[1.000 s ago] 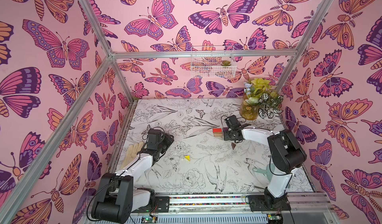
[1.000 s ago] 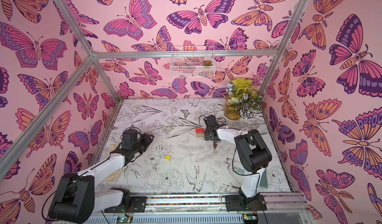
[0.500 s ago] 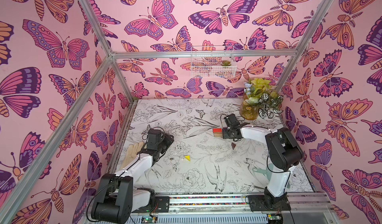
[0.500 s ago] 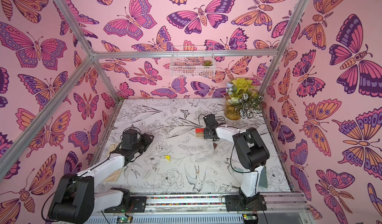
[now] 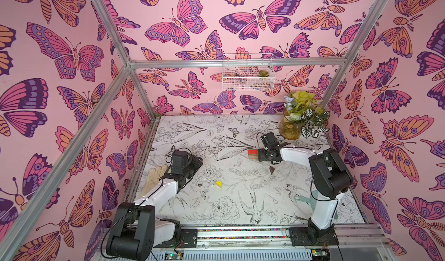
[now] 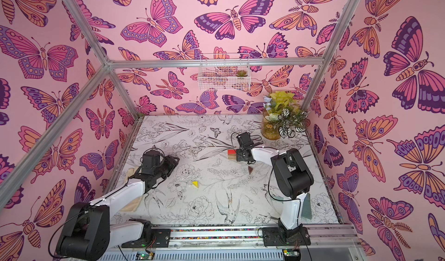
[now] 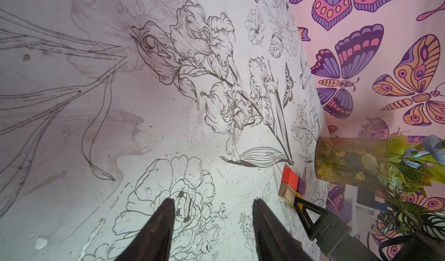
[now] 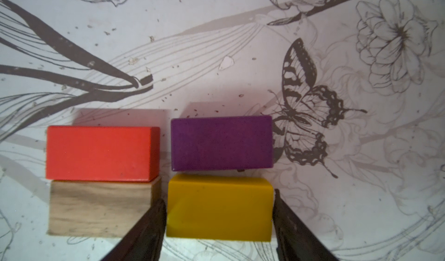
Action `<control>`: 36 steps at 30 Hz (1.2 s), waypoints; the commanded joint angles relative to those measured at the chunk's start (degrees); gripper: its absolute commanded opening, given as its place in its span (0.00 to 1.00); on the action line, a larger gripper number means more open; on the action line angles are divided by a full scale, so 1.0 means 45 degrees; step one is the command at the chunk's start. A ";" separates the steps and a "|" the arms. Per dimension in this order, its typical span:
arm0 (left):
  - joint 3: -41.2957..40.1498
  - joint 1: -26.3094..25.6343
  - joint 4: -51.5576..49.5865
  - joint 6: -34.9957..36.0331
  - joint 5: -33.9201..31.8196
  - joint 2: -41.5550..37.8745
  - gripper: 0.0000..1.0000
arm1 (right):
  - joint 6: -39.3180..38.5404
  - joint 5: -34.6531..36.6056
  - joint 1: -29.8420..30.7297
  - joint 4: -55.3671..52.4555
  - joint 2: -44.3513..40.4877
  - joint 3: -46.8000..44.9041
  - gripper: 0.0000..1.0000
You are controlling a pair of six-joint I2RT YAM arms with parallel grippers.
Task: Assemble a piece of candy with building blocks
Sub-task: Assemble the building block at the center of the board.
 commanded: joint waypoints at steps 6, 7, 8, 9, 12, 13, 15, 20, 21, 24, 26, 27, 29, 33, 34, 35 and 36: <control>0.0082 0.0055 -0.0245 0.0065 0.0079 -0.0119 0.55 | -0.0027 0.0872 -0.0063 -0.0895 -0.1873 0.0070 0.70; 0.0099 0.0053 -0.0245 0.0056 0.0079 -0.0100 0.55 | -0.0032 0.1052 -0.0089 -0.0936 -0.2228 0.0005 0.68; 0.0120 0.0046 -0.0245 0.0053 0.0115 -0.0080 0.55 | -0.0034 0.1208 -0.0128 -0.0981 -0.2480 -0.0020 0.65; 0.0168 0.0038 -0.0245 0.0052 0.0161 -0.0026 0.55 | -0.0014 0.1240 -0.0262 -0.1021 -0.2697 -0.0059 0.62; 0.0329 -0.0069 -0.0243 0.0125 0.0236 0.0115 0.55 | 0.0102 0.0926 -0.0843 -0.1058 -0.2866 -0.0041 0.51; 0.0371 -0.0127 -0.0243 0.0130 0.0217 0.0154 0.55 | 0.0119 0.0645 -0.1110 -0.1046 -0.2766 0.0017 0.48; 0.0451 -0.0290 -0.0243 0.0111 0.0197 0.0149 0.55 | 0.0144 0.0209 -0.1510 -0.0931 -0.2517 0.0030 0.40; 0.0549 -0.0713 -0.0243 0.0026 0.0002 0.0614 0.54 | 0.0105 -0.0518 -0.2087 -0.0604 -0.1394 0.0322 0.18; 0.0569 -0.0781 -0.0243 0.0008 -0.0038 0.0646 0.54 | 0.0050 -0.0641 -0.2140 -0.0522 -0.1114 0.0436 0.16; 0.0628 -0.0921 -0.0243 -0.0007 -0.0095 0.0670 0.54 | 0.0010 -0.0807 -0.2150 -0.0312 -0.0359 0.0764 0.14; 0.0647 -0.1012 -0.0258 -0.0043 -0.0152 0.0692 0.54 | 0.0101 -0.1042 -0.2149 -0.0085 0.0055 0.0932 0.14; 0.0667 -0.1052 -0.0243 -0.0030 -0.0165 0.0692 0.54 | 0.0170 -0.1128 -0.2160 0.0044 0.0259 0.1008 0.14; 0.0706 -0.1086 -0.0243 -0.0049 -0.0165 0.0755 0.54 | 0.0234 -0.1229 -0.2160 0.0099 0.0603 0.1232 0.14; 0.0745 -0.1180 -0.0243 -0.0064 -0.0175 0.0858 0.54 | 0.0251 -0.1464 -0.2161 0.0397 0.0932 0.1329 0.14; 0.0755 -0.1189 -0.0243 -0.0068 -0.0177 0.0884 0.54 | 0.0244 -0.1465 -0.2159 0.0400 0.1007 0.1375 0.14; 0.0765 -0.1206 -0.0253 -0.0082 -0.0186 0.0906 0.54 | 0.0204 -0.1509 -0.2153 0.0382 0.1093 0.1438 0.14; 0.0784 -0.1204 -0.0243 -0.0070 -0.0176 0.0936 0.54 | 0.0182 -0.1594 -0.2160 0.0415 0.1178 0.1465 0.14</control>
